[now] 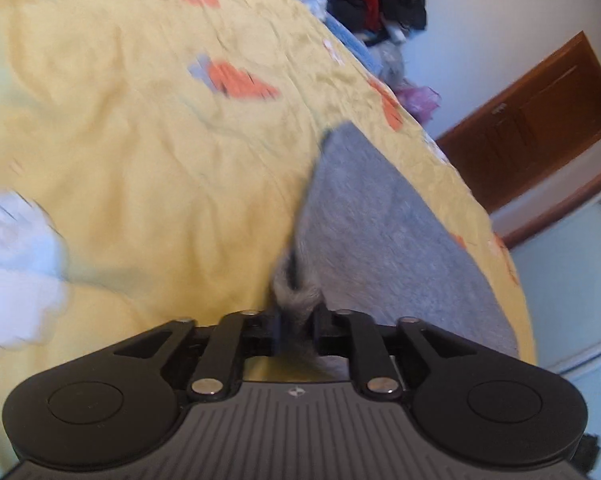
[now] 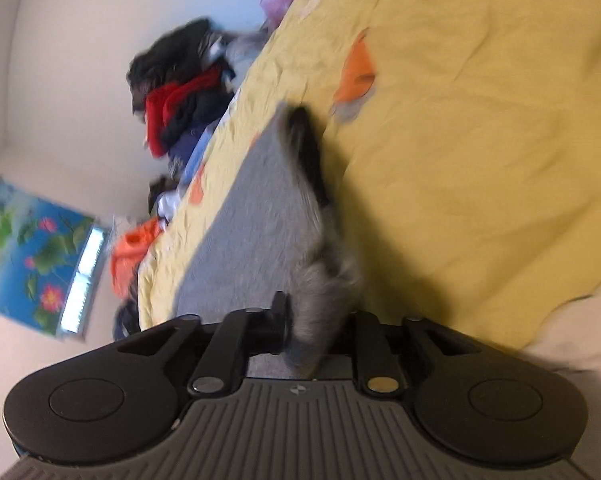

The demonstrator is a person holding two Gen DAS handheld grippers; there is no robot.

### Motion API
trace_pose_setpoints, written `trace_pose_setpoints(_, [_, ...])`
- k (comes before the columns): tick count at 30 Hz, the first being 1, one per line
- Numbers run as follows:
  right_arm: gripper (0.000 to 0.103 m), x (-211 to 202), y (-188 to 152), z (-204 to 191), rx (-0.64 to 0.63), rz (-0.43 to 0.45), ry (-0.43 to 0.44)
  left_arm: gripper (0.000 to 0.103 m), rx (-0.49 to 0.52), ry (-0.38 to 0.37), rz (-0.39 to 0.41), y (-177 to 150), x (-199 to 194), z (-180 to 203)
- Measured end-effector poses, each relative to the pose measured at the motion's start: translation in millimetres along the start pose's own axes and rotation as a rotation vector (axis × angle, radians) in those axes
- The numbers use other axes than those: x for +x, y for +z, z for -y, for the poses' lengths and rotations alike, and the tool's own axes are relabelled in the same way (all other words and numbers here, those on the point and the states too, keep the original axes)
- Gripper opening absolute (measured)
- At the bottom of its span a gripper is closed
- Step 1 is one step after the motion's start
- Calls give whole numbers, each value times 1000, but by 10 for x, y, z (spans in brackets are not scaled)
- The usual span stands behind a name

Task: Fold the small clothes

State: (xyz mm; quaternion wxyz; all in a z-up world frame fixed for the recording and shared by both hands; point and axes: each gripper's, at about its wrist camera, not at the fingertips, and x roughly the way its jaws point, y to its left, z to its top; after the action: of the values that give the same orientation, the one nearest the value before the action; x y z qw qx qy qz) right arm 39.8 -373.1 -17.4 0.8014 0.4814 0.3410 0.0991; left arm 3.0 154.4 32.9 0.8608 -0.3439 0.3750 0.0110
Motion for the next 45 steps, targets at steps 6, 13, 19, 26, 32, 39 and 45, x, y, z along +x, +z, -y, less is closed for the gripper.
trace_pose_setpoints(6, [78, -245, 425, -509, -252, 247, -90, 84, 234, 209, 391, 287, -281, 614])
trace_pose_setpoints(13, [79, 963, 514, -1353, -605, 174, -140, 85, 599, 280, 367, 340, 942, 1746])
trace_pose_setpoints(19, [79, 1901, 439, -1371, -855, 50, -495, 86, 720, 387, 125, 437, 2040, 1708])
trace_pose_setpoints(26, [93, 1714, 492, -1078, -916, 45, -478, 100, 659, 280, 104, 555, 2017, 1449])
trace_pose_setpoints(32, [96, 1796, 471, -1128, -924, 57, -495, 103, 649, 374, 138, 524, 1911, 1508])
trace_pose_setpoints(39, [101, 1326, 140, -1408, -943, 167, -385, 102, 700, 276, 176, 207, 1417, 1751])
trace_pose_setpoints(45, [102, 1622, 76, -1180, -1004, 63, -495, 103, 721, 282, 118, 27, 1724, 1626])
